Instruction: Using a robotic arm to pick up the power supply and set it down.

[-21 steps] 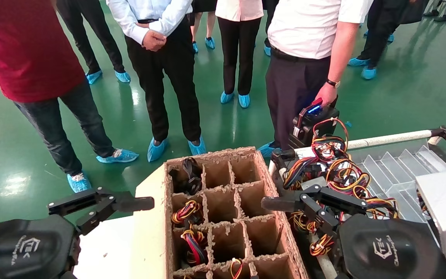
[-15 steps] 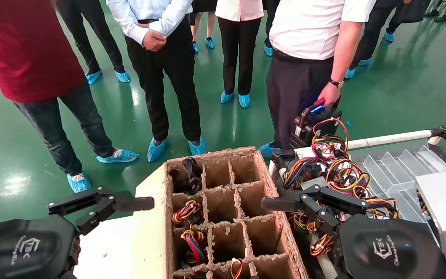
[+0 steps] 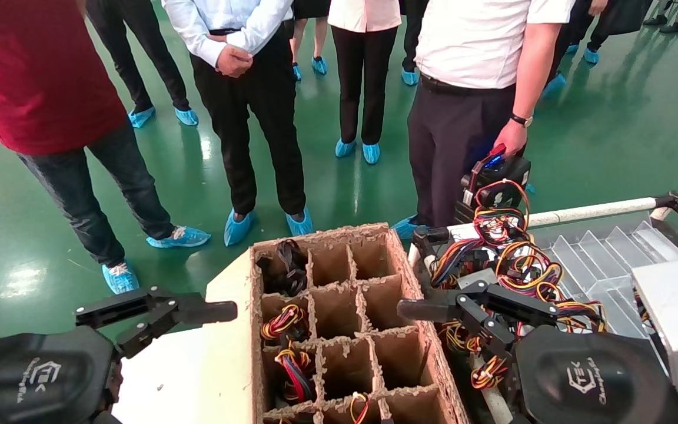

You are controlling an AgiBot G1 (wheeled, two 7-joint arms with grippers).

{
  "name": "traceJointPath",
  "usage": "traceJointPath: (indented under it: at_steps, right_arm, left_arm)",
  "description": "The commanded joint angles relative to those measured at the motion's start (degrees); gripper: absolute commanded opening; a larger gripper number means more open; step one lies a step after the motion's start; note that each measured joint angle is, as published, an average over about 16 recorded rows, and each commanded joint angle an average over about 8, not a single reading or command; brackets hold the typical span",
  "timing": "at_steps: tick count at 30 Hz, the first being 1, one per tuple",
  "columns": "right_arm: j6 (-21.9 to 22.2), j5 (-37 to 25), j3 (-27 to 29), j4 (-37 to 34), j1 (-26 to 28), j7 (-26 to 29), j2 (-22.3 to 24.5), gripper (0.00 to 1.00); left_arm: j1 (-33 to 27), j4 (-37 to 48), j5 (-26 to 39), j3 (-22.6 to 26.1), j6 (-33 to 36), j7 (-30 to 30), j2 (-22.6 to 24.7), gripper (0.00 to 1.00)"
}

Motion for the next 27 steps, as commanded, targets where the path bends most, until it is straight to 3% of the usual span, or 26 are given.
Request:
traceJointPath:
  at_steps: [1,9,18,27]
  right_arm:
    - [-0.01,0.09,0.02,0.03,0.0,0.04,-0.02,1.0]
    - [0.14,-4.3,-1.2,-0.32,0.96,-1.19,0.55,1.0]
    - [-0.42,-19.96,-6.02,2.41,7.2,-3.79,1.21,1.0]
    - [-0.99,-32.02,-11.19,3.54,12.53,-5.98,-1.91,1.0]
  left_arm:
    - [0.0,0.0,0.0,0.0,0.0,0.0,0.0,0.0]
    - [-0.01,0.03,-0.01,0.02,0.01,0.01,0.0,0.0]
    - [-0.03,0.04,-0.02,0.05,0.01,0.03,0.0,0.0]
    - [-0.04,0.05,-0.04,0.07,0.01,0.04,-0.01,0.0]
